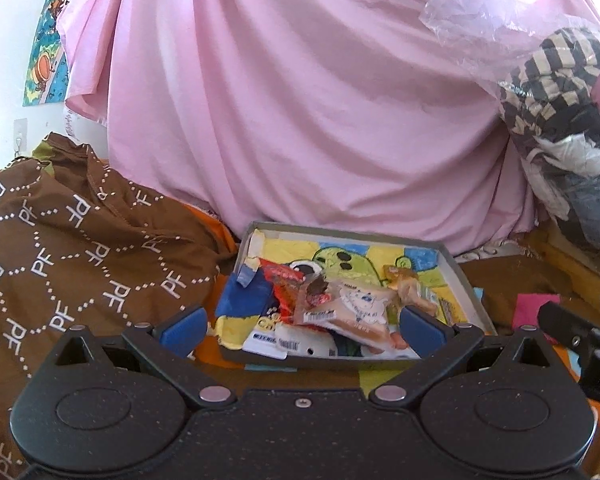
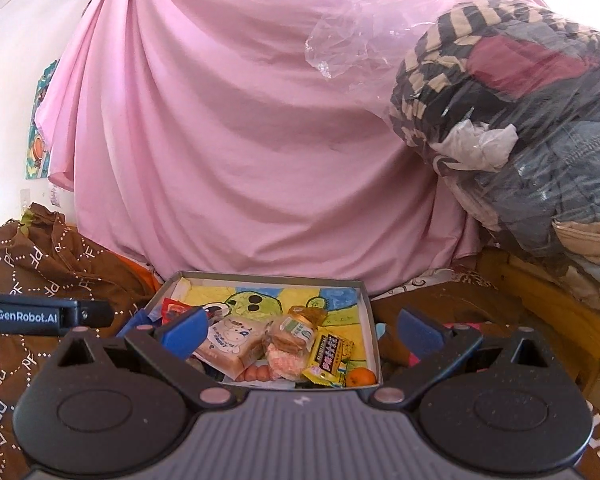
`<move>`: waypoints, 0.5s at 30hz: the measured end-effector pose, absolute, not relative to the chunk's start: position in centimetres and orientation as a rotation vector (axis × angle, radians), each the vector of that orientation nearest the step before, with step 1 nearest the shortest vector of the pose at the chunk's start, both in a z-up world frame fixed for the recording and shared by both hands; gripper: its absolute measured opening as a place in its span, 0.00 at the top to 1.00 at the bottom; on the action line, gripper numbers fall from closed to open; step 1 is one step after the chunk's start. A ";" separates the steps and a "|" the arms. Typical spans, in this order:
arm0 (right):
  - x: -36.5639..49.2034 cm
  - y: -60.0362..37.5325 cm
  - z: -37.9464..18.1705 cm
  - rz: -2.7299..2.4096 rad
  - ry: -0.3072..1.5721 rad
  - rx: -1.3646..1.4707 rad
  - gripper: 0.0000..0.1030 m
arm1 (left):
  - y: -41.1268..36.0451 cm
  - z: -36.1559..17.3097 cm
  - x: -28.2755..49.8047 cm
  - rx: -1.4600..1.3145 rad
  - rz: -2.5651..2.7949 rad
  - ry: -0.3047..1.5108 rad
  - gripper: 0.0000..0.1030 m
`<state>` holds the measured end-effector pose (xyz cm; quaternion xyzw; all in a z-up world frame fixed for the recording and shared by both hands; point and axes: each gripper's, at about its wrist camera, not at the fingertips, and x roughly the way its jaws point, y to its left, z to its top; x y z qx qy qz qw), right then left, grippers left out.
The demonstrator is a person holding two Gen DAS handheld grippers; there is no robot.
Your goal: Organize snacks
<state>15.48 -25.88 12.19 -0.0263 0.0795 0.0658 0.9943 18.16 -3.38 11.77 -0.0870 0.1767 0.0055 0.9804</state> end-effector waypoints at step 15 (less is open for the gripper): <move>11.3 -26.0 11.5 0.129 0.170 -0.059 0.00 | -3.5 10.9 13.6 -0.186 0.029 0.369 0.01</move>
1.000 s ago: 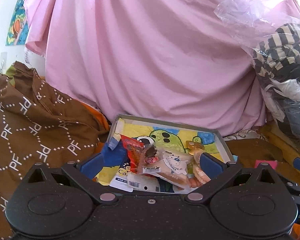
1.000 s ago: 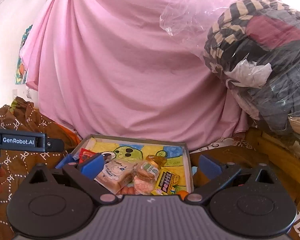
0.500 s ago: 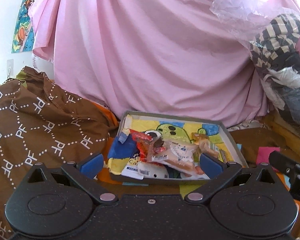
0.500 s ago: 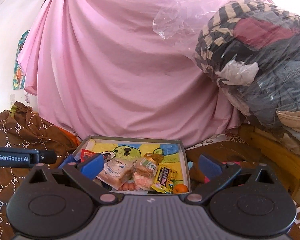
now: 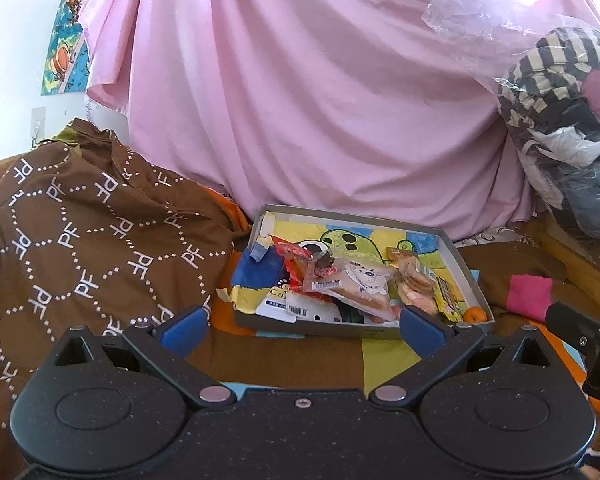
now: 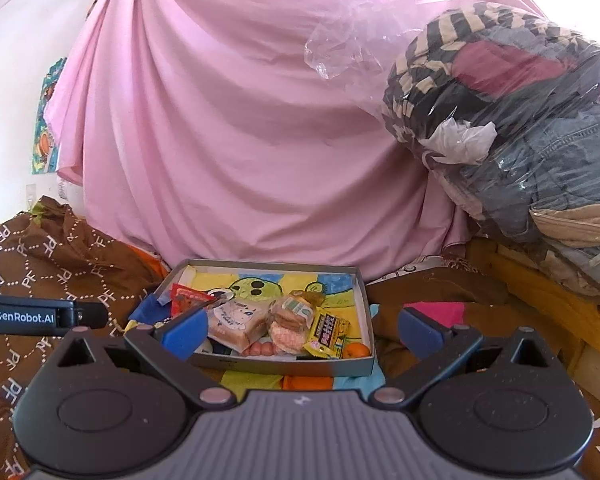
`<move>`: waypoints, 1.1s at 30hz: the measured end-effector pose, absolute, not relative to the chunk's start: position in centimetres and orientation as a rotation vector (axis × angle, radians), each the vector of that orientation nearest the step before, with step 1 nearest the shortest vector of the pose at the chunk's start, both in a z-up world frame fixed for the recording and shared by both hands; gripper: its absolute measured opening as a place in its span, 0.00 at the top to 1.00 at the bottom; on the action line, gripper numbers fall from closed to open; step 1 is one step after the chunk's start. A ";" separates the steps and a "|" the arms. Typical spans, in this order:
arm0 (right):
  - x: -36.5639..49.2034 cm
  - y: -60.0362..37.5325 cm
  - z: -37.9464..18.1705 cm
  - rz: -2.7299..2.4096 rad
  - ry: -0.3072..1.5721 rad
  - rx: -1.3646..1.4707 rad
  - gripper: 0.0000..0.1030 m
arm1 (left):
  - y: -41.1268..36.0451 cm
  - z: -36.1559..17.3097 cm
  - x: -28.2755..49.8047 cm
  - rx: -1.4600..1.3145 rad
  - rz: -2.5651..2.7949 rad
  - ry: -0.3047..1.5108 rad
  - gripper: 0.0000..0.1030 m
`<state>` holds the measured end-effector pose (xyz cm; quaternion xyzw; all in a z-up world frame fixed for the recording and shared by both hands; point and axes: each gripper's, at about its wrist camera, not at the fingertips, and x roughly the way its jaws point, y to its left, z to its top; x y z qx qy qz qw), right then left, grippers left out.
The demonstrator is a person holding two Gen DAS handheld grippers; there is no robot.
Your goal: Organize snacks
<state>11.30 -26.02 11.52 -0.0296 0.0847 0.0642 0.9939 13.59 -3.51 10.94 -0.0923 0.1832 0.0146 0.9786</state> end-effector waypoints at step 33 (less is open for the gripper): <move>7.0 -27.8 3.1 0.147 0.406 0.015 0.00 | -3.9 4.2 5.2 -0.177 0.089 0.468 0.01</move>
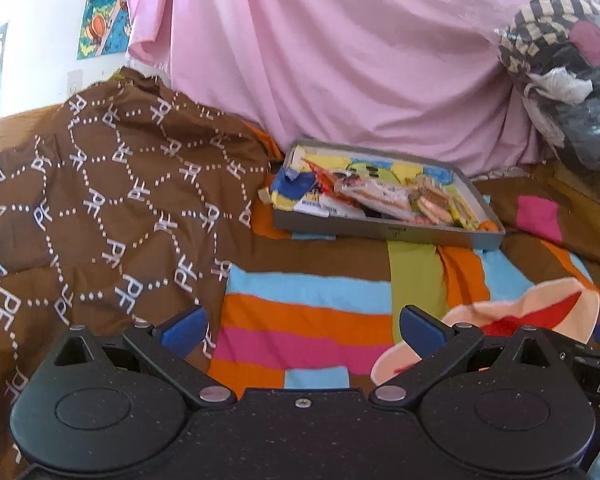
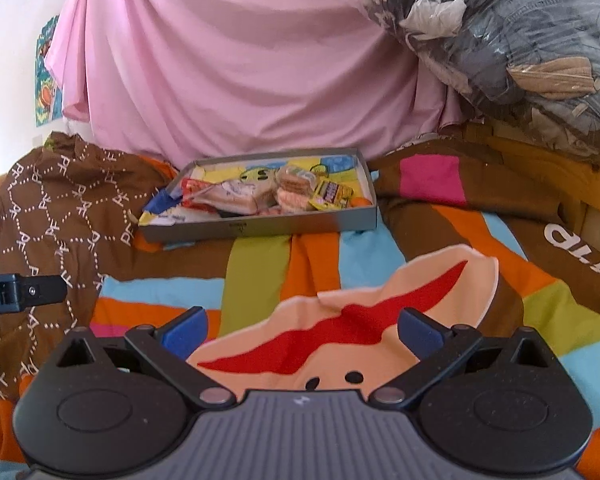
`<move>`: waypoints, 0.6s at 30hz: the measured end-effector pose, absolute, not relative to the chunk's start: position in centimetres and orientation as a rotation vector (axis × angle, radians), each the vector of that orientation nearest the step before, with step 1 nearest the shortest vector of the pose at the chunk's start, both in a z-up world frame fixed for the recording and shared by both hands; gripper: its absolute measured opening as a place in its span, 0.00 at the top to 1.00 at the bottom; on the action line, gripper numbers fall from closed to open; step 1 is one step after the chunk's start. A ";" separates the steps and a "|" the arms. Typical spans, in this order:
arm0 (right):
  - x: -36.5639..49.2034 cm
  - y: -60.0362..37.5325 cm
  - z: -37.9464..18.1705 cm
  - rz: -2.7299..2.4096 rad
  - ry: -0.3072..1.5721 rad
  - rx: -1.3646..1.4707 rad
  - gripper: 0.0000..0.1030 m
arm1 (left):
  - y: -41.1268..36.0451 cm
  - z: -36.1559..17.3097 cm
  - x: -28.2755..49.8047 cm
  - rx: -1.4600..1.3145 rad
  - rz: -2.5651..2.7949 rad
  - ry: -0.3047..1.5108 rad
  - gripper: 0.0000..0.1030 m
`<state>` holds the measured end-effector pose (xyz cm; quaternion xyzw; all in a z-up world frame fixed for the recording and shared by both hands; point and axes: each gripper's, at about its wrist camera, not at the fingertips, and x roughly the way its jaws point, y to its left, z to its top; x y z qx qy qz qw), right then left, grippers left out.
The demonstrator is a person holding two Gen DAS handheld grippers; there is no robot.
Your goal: Organize snacks
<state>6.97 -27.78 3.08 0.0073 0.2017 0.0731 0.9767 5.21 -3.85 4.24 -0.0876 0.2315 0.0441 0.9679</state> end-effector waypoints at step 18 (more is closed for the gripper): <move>5.4 -25.9 1.4 0.191 0.391 0.018 0.00 | -2.1 2.7 4.5 -0.168 0.107 0.478 0.01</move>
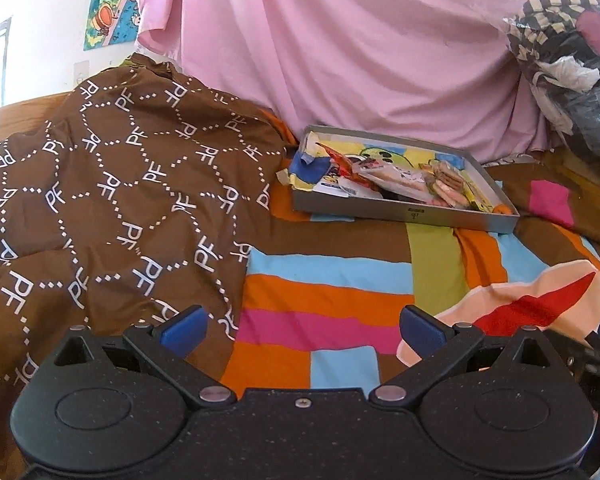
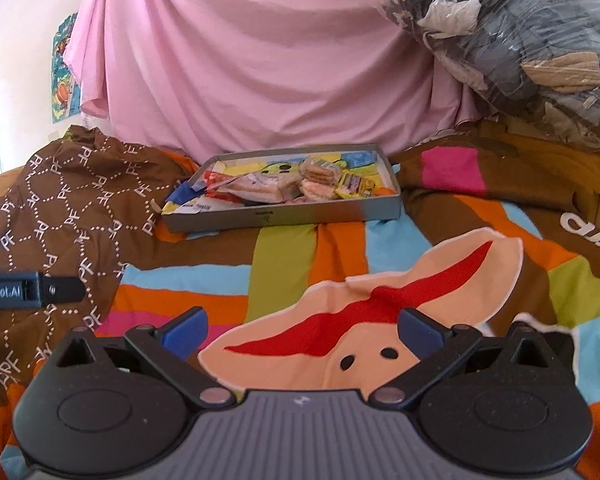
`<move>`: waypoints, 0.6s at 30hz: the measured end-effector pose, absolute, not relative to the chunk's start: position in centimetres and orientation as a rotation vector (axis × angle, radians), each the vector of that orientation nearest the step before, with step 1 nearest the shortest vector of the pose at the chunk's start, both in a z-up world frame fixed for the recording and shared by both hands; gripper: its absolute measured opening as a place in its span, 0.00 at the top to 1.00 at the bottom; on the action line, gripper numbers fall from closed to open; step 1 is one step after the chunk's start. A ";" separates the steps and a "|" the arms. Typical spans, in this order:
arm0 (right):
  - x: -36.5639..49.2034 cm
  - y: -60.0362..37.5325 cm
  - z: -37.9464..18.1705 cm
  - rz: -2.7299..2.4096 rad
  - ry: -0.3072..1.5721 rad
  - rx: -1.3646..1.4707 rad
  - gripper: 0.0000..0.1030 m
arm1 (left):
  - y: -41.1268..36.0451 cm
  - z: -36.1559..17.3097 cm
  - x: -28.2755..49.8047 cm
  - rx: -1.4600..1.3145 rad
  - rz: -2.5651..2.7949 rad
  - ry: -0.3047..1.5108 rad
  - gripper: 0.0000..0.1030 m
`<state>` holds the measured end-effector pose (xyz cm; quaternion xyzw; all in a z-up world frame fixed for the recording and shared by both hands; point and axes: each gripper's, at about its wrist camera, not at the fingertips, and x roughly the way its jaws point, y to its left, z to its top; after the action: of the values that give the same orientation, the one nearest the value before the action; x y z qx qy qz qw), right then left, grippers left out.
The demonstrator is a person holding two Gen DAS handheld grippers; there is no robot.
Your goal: Organize snacks
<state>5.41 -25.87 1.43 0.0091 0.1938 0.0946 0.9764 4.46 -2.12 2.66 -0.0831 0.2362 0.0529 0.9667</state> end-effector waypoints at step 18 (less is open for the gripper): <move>5.4 -25.0 0.5 0.218 0.419 0.002 0.00 | -2.3 1.3 2.3 -0.106 0.094 0.465 0.01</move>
<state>5.40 -24.95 0.47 0.0008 0.2077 0.1080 0.9722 2.29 -2.26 1.35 -0.0525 0.2301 0.0465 0.9706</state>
